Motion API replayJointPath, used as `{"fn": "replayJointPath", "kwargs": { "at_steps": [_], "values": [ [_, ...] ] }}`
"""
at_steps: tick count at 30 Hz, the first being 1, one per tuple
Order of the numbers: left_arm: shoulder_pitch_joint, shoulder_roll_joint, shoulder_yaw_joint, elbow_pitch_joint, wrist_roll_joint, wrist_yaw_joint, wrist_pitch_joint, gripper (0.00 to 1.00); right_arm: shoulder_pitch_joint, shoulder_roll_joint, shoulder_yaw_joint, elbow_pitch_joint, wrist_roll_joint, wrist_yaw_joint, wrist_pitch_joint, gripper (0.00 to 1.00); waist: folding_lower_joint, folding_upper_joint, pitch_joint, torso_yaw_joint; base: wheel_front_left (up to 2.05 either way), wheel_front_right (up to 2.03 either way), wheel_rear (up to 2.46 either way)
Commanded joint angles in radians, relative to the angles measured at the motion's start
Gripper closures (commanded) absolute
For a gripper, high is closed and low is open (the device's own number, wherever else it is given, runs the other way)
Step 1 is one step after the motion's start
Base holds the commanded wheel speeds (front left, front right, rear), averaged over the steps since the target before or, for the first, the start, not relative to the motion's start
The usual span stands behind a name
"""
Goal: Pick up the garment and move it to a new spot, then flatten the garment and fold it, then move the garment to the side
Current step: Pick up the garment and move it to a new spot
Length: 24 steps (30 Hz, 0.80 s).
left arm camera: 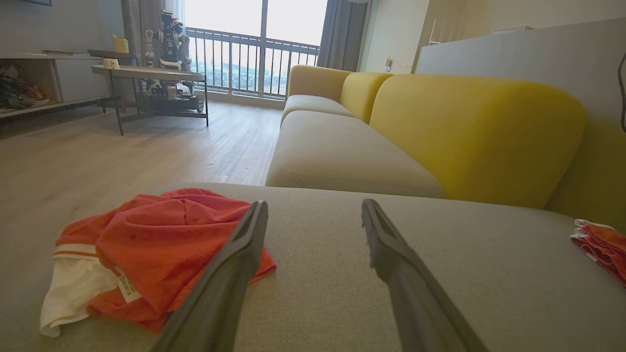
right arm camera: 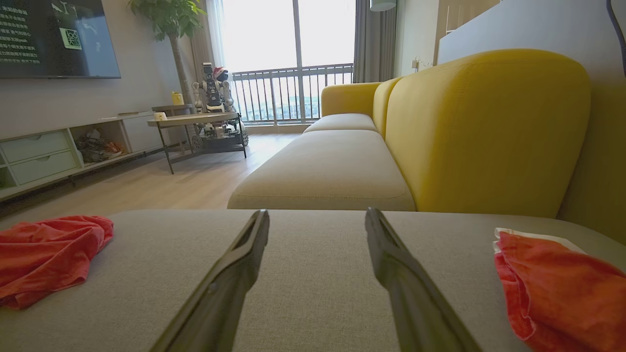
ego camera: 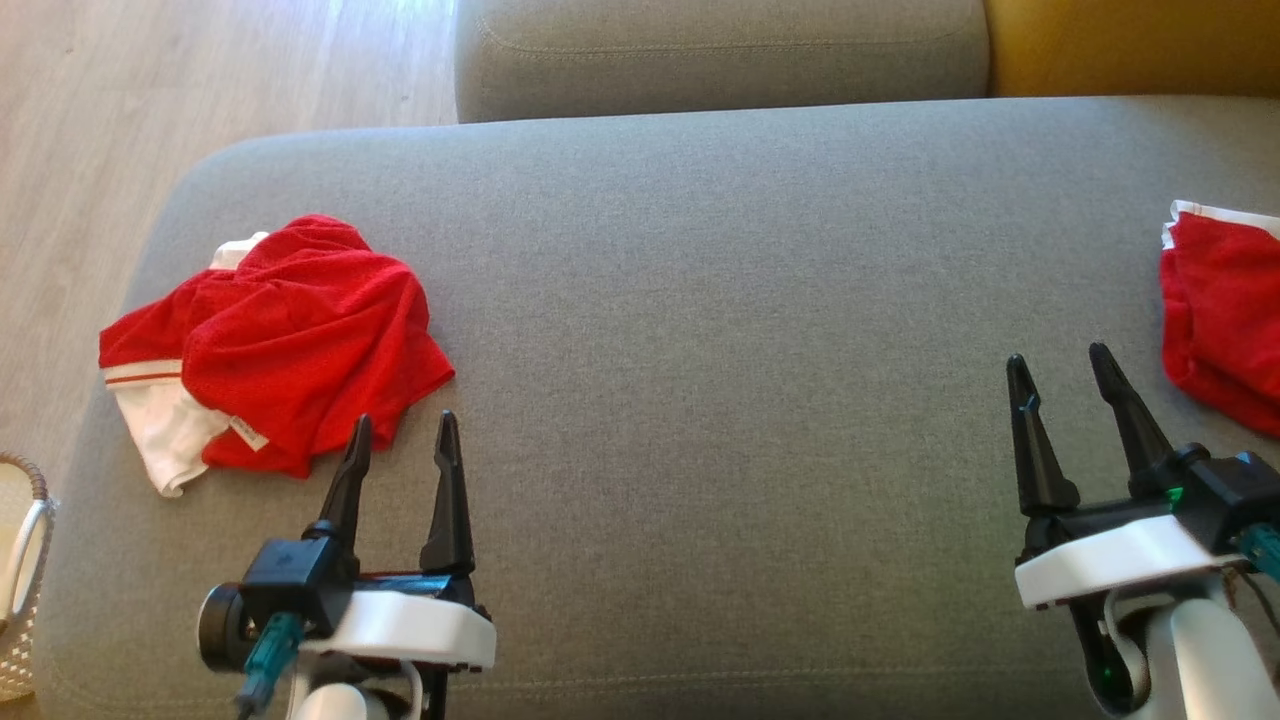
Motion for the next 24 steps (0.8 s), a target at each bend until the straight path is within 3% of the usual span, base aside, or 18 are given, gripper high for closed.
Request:
{"fn": "replayJointPath", "kwargs": {
  "at_steps": [1, 12, 24],
  "values": [
    [-0.047, -0.001, 0.027, -0.035, 0.000, 0.005, -0.005, 0.00, -0.020, 0.000, 0.020, -0.029, 0.000, 0.000, -0.006, 0.00, 0.0000, 0.0000, 0.001, 0.000, 0.00, 0.00, 0.00],
    [-0.046, -0.001, 0.032, -0.033, 0.002, 0.005, -0.005, 0.00, -0.010, 0.000, 0.017, -0.034, 0.004, 0.000, -0.006, 0.00, 0.0000, 0.0000, 0.008, 0.039, 0.00, 0.00, 0.00],
    [-0.036, -0.001, 0.075, -0.036, 0.021, -0.021, -0.005, 0.00, 0.010, 0.000, 0.088, -0.035, 0.002, 0.000, -0.006, 0.00, 0.0000, 0.0000, -0.001, 0.209, 0.00, 0.00, 0.00]
  ]
}}
